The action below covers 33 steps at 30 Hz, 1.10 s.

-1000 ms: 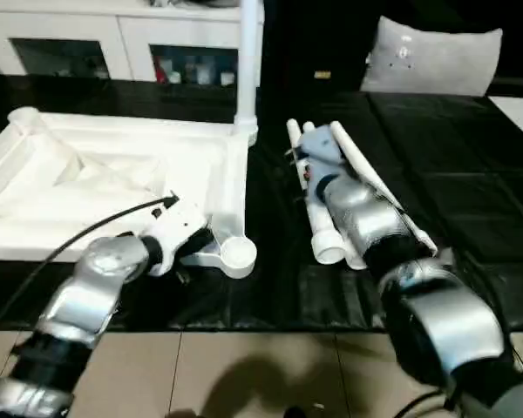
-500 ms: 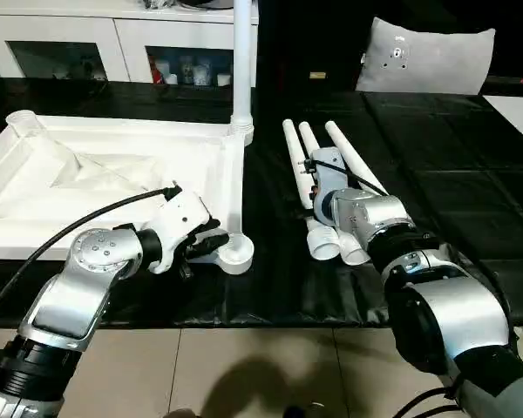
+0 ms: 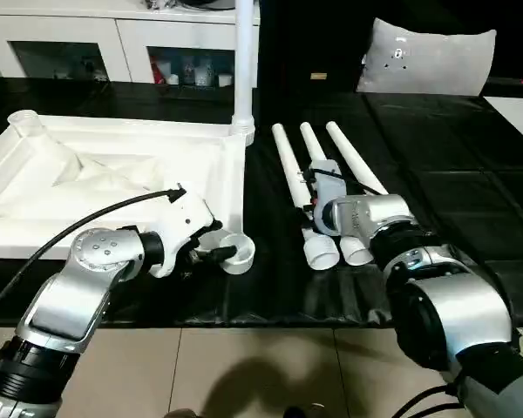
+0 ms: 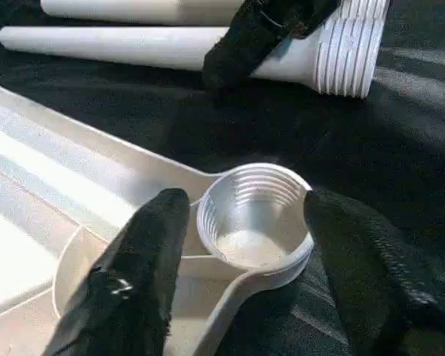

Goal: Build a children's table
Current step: Pick table leg

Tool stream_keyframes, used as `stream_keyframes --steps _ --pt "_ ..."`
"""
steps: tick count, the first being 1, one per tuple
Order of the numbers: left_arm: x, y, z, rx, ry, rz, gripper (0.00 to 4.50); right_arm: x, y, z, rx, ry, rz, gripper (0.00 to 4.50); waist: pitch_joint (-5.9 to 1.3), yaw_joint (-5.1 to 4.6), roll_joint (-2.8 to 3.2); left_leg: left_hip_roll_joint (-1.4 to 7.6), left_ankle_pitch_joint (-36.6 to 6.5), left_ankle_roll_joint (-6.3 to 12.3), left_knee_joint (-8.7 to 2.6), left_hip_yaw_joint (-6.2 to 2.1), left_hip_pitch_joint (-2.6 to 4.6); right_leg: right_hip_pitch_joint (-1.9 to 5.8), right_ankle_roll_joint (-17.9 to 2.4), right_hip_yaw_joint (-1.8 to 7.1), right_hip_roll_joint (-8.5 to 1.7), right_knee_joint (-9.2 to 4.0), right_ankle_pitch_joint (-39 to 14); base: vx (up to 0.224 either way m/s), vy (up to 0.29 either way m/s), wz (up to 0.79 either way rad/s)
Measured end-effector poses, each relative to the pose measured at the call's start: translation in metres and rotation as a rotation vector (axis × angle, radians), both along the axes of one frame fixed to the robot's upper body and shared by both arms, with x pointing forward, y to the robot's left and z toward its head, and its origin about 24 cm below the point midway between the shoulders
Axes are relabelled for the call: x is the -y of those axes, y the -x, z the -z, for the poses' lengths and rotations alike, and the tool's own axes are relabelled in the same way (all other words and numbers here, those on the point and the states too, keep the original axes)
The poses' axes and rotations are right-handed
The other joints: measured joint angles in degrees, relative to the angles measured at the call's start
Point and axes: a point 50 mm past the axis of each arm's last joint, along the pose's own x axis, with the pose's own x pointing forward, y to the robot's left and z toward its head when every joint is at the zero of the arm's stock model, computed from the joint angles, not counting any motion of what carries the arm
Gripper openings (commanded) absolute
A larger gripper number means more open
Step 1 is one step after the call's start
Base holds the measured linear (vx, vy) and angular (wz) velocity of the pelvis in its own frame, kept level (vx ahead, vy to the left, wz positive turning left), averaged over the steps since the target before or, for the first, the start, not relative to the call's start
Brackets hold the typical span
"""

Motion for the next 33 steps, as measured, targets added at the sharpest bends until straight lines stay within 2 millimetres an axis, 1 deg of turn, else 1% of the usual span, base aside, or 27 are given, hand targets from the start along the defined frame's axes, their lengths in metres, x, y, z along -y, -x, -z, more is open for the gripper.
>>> stream_keyframes --steps 1,2,3,5,7,9,10,11,12,13,17,18,21,22,25,27,29,31,32,33 --pt "0.001 0.000 0.000 -0.003 0.008 0.002 3.28 0.001 0.000 0.000 -0.005 0.001 0.001 2.77 0.00 0.00 0.00 0.00 0.0 0.00 0.02 0.00 0.00 0.01 0.0 0.00 0.00 0.00 0.0 0.000 0.000 0.00" --pt "0.002 0.000 0.000 -0.005 0.015 0.003 3.28 0.002 0.000 0.000 -0.007 0.002 0.003 2.64 0.00 0.00 0.00 0.00 0.0 0.00 0.03 0.00 -0.01 0.01 0.0 0.00 0.00 0.00 0.0 0.000 0.000 0.00" --pt "0.003 0.000 0.000 -0.007 0.021 0.005 3.33 0.002 0.000 0.000 -0.008 0.002 0.004 2.64 0.00 0.00 0.00 0.00 0.0 0.00 0.04 0.00 -0.01 0.01 0.0 0.00 0.00 0.00 0.0 0.000 0.000 0.00" --pt "0.005 0.000 0.000 -0.006 0.030 0.007 3.51 0.003 0.000 0.000 -0.011 0.000 0.007 2.40 0.00 0.00 0.00 0.00 0.0 0.00 0.04 0.00 -0.01 0.01 0.0 -0.01 0.00 0.00 0.0 0.000 0.000 0.00" --pt "0.005 0.000 0.000 -0.008 0.031 0.007 3.72 0.003 0.000 0.000 -0.014 -0.007 0.011 2.27 0.00 0.00 0.04 0.00 0.0 0.00 0.05 -0.01 -0.01 0.01 0.0 -0.01 0.00 0.01 0.0 0.000 0.000 0.00" --pt "0.005 0.000 0.000 -0.008 0.030 0.007 3.84 0.003 0.000 0.000 -0.016 -0.021 0.015 2.07 0.00 0.00 0.05 0.00 0.0 0.00 0.05 -0.01 -0.01 0.01 0.0 -0.01 0.00 0.01 0.0 0.000 0.000 0.00" --pt "0.006 0.000 0.000 -0.008 0.030 0.007 3.84 0.003 0.000 0.000 -0.018 -0.027 0.019 2.07 0.00 -0.01 0.05 0.00 0.0 0.00 0.05 -0.01 -0.02 0.01 0.0 -0.01 0.01 0.01 0.0 0.000 0.000 0.00" --pt "0.006 0.000 0.000 -0.007 0.031 0.006 4.07 0.003 0.001 0.000 -0.021 -0.035 0.023 1.97 0.00 0.00 0.05 0.00 0.0 0.00 0.05 -0.01 -0.02 0.01 0.0 -0.01 0.01 0.01 0.0 0.000 0.000 0.00" --pt "0.006 -0.001 0.000 -0.005 0.034 0.006 4.17 0.004 0.001 0.000 -0.020 -0.039 0.026 1.93 0.00 -0.01 0.05 0.00 0.0 0.00 0.05 -0.01 -0.02 0.01 0.0 -0.01 0.01 0.00 0.0 0.000 0.000 0.00" --pt "0.008 -0.001 0.000 0.001 0.040 0.003 4.17 0.005 0.001 0.000 -0.018 -0.045 0.032 1.93 0.00 0.00 0.05 0.00 0.0 0.00 0.06 -0.02 -0.01 0.02 0.0 -0.01 0.01 0.00 0.0 0.000 0.000 0.00" --pt "0.019 -0.006 -0.005 0.050 0.089 -0.015 4.47 0.011 0.001 0.001 0.001 -0.069 0.073 1.86 0.01 0.18 0.07 0.00 0.0 0.00 0.18 -0.03 -0.04 0.05 0.0 -0.02 0.00 -0.01 0.1 0.000 0.000 0.00" --pt "0.023 -0.008 -0.007 0.066 0.109 -0.022 4.47 0.012 0.001 0.001 0.018 -0.086 0.083 1.86 0.03 0.26 0.16 0.00 0.0 0.00 0.21 -0.05 -0.05 0.08 0.0 -0.02 0.00 -0.02 0.1 0.000 0.000 0.00" --pt "0.034 -0.013 -0.014 0.116 0.176 -0.045 4.50 0.016 0.001 -0.001 0.079 -0.181 0.106 1.86 0.11 0.26 0.41 -0.01 0.0 0.01 0.26 -0.04 -0.09 0.08 0.2 -0.02 0.00 -0.10 0.1 0.000 0.000 0.00" --pt "0.037 -0.017 -0.016 0.136 0.204 -0.068 4.50 0.019 0.001 -0.002 0.116 -0.241 0.119 1.86 0.12 0.26 0.45 0.00 0.0 0.02 0.25 -0.03 -0.10 0.05 0.2 -0.03 0.01 -0.11 0.1 0.000 0.000 0.00" --pt "0.040 -0.029 -0.023 0.192 0.272 -0.154 4.50 0.022 0.000 -0.012 0.185 -0.398 0.126 1.85 0.20 0.10 0.58 0.00 0.0 0.02 0.26 -0.03 -0.13 0.00 0.3 -0.04 0.06 -0.10 0.2 0.000 0.000 0.00" --pt "0.046 -0.047 -0.034 0.223 0.397 -0.266 4.50 0.028 0.003 -0.024 0.243 -0.596 0.106 1.85 0.20 0.35 0.58 -0.01 0.1 0.09 0.30 -0.01 -0.23 0.01 0.3 -0.11 0.14 -0.20 0.2 0.000 0.000 0.00" --pt "0.052 -0.057 -0.049 0.204 0.549 -0.315 4.50 0.027 0.008 -0.037 0.300 -0.786 0.031 1.85 0.19 0.57 0.58 0.00 0.1 0.17 0.30 -0.01 -0.28 0.02 0.3 -0.11 0.21 -0.29 0.3 0.000 0.000 0.00" --pt "0.057 -0.060 -0.060 0.178 0.651 -0.306 4.50 0.027 0.011 -0.046 0.346 -0.885 -0.026 1.84 0.17 0.73 0.60 0.02 0.1 0.18 0.30 -0.03 -0.25 0.02 0.3 -0.10 0.21 -0.34 0.3 0.000 0.000 0.00" --pt "0.062 -0.062 -0.065 0.127 0.757 -0.306 4.50 0.032 0.017 -0.051 0.391 -0.956 -0.065 1.84 0.17 1.23 0.60 -0.01 0.1 0.20 0.30 -0.02 -0.40 0.00 0.3 -0.14 0.23 -0.38 0.3 0.000 0.000 0.00" --pt "0.063 -0.063 -0.068 0.104 0.804 -0.304 4.50 0.032 0.020 -0.054 0.407 -0.995 -0.090 1.84 0.18 1.51 0.60 0.03 0.1 0.23 0.30 -0.01 -0.40 -0.03 0.3 -0.14 0.23 -0.38 0.3 0.000 0.000 0.00"
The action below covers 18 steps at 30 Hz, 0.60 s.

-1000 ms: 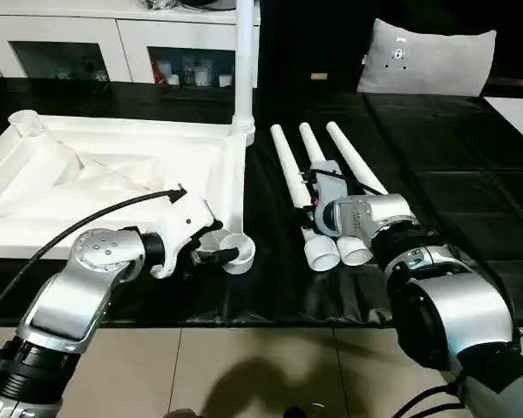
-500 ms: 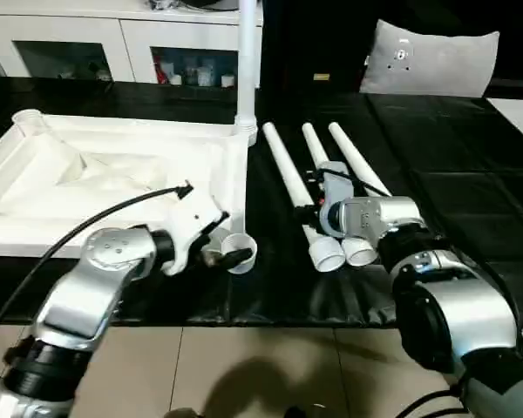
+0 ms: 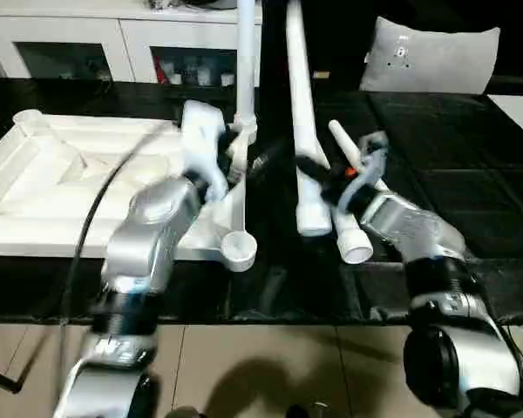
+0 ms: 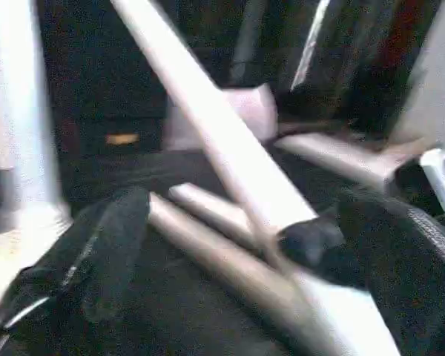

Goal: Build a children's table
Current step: Pick table leg

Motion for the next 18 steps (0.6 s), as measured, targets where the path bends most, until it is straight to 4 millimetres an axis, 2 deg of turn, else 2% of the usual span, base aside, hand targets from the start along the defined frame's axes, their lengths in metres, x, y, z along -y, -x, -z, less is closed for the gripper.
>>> stream_keyframes --steps 1,7,12,13,16,18 --pt "0.004 -0.002 -0.005 -0.029 0.093 0.026 4.50 0.001 0.006 -0.004 0.047 -0.053 -0.037 1.84 0.00 0.41 0.00 0.00 0.2 0.32 0.00 -0.02 -0.07 -0.02 0.0 -0.04 0.00 -0.01 0.0 0.000 0.000 0.00" --pt "0.023 -0.001 -0.022 -0.100 0.352 0.184 4.50 -0.003 0.022 -0.019 0.169 -0.124 -0.165 1.84 0.00 1.45 0.00 -0.01 0.3 0.44 0.01 -0.03 -0.12 0.00 0.0 -0.15 -0.05 -0.10 0.0 0.000 0.000 0.00" --pt "0.034 0.004 -0.025 -0.147 0.428 0.294 4.50 -0.012 0.031 -0.025 0.223 -0.134 -0.254 1.84 0.00 1.70 0.00 -0.02 0.3 0.48 0.01 -0.09 -0.14 0.06 0.1 -0.31 -0.13 -0.13 0.0 0.000 0.000 0.00" --pt "0.035 0.005 -0.025 -0.154 0.433 0.306 4.22 -0.012 0.032 -0.025 0.226 -0.134 -0.261 1.84 0.00 1.69 0.00 -0.02 0.3 0.48 0.01 -0.09 -0.15 0.06 0.1 -0.33 -0.14 -0.13 0.0 0.000 0.000 0.00" --pt "0.036 0.006 -0.026 -0.155 0.441 0.318 4.16 -0.015 0.034 -0.025 0.236 -0.096 -0.277 1.84 0.00 1.67 0.00 -0.02 0.4 0.47 0.00 -0.15 -0.23 0.06 0.1 -0.42 -0.15 -0.20 0.0 0.000 0.000 0.00" --pt "0.035 0.004 -0.027 -0.119 0.392 0.266 4.03 -0.019 0.031 -0.024 0.269 -0.002 -0.236 1.84 0.00 1.66 0.00 0.02 0.4 0.45 0.00 -0.22 -0.30 0.05 0.2 -0.49 -0.16 -0.27 0.0 0.000 0.000 0.00"
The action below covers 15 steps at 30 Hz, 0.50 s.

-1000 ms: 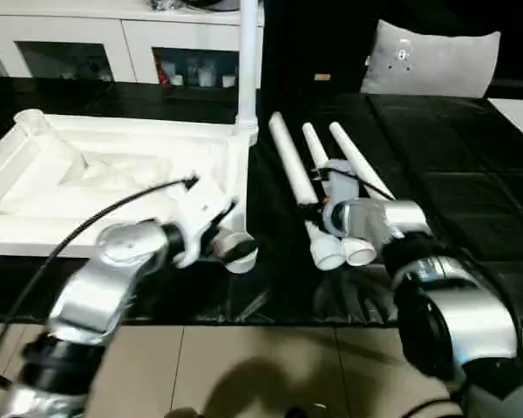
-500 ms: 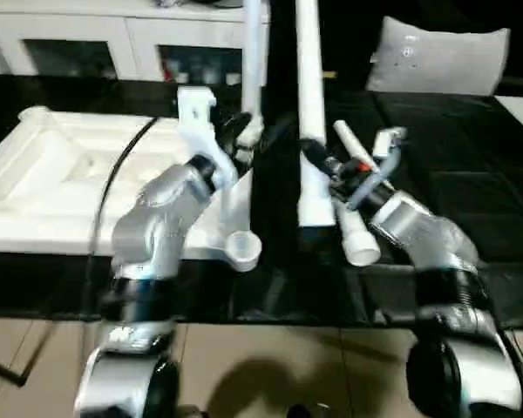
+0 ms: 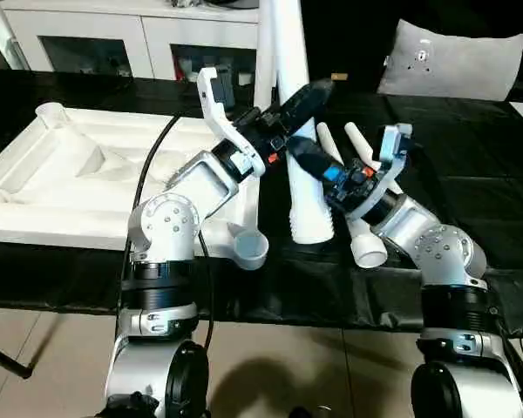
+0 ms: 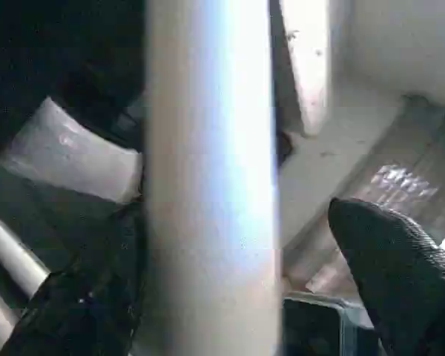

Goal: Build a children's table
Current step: Pick table leg

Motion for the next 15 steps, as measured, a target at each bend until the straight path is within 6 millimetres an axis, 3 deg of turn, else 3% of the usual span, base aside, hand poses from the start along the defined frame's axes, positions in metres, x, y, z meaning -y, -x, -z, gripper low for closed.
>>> stream_keyframes --steps 1,4,8,15 --pt "-0.001 -0.002 0.001 0.018 -0.039 -0.045 3.77 -0.002 -0.002 0.000 0.031 0.048 0.040 1.84 0.00 -0.03 0.00 0.00 0.0 -0.02 -0.01 -0.06 -0.12 -0.03 0.1 -0.07 0.00 -0.07 0.1 0.000 0.000 0.00" --pt "-0.003 -0.007 0.005 0.050 -0.160 -0.193 3.73 -0.015 -0.007 0.002 0.105 0.174 0.158 1.84 -0.01 -0.13 0.01 0.03 0.0 -0.08 -0.05 -0.26 -0.33 -0.05 0.2 -0.27 0.00 -0.35 0.2 0.000 0.000 0.00" --pt "0.000 -0.012 0.007 0.047 -0.235 -0.377 3.32 -0.026 -0.015 0.006 0.247 0.363 0.338 1.84 -0.01 0.06 0.01 -0.01 0.0 -0.01 -0.03 -0.48 -0.46 -0.09 0.3 -0.40 -0.18 -0.59 0.3 0.000 0.000 0.00" --pt "-0.003 -0.015 0.008 0.035 -0.255 -0.542 2.90 -0.037 -0.018 0.010 0.380 0.480 0.487 1.84 0.00 -0.31 0.01 -0.02 0.0 0.09 -0.02 -0.45 -0.45 -0.08 0.3 -0.40 -0.20 -0.60 0.3 0.000 0.000 0.00"
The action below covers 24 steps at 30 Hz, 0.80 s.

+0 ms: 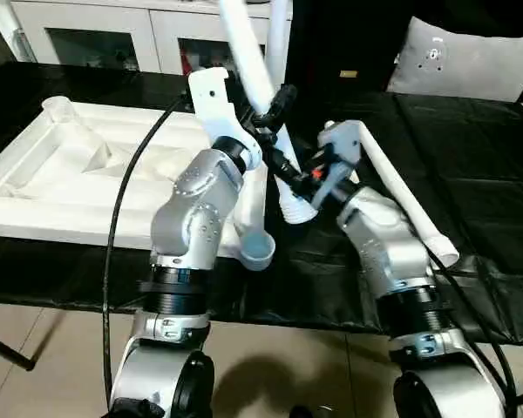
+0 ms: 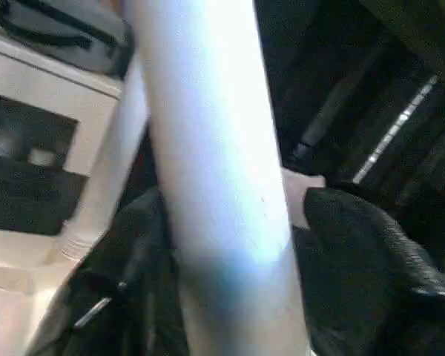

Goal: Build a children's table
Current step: Pick table leg

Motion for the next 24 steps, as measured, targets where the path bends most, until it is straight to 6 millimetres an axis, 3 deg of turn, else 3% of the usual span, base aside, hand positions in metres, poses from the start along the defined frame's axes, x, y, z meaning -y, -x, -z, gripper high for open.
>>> stream_keyframes --steps 8,12,24 --pt "0.001 0.001 0.000 0.035 -0.019 -0.037 2.10 -0.003 0.000 0.007 0.029 -0.012 0.027 1.84 0.00 -0.76 0.00 0.00 0.0 -0.03 0.03 0.00 0.01 0.06 0.0 0.01 -0.01 0.01 0.1 0.000 0.000 0.00" --pt "0.001 0.002 0.001 0.031 -0.010 -0.029 1.90 -0.004 0.000 0.009 0.030 -0.012 0.028 1.84 0.00 -1.07 0.00 0.00 0.0 -0.02 0.04 0.00 0.01 0.06 -0.1 0.01 0.00 0.01 0.1 0.000 0.000 0.00" --pt "-0.002 0.002 0.007 -0.038 0.071 0.018 1.81 -0.003 0.000 0.017 0.046 0.015 0.021 1.84 0.00 -1.13 0.00 0.01 0.1 0.07 0.07 0.02 0.01 0.06 -0.1 0.01 0.00 0.04 0.2 0.000 0.000 0.00"
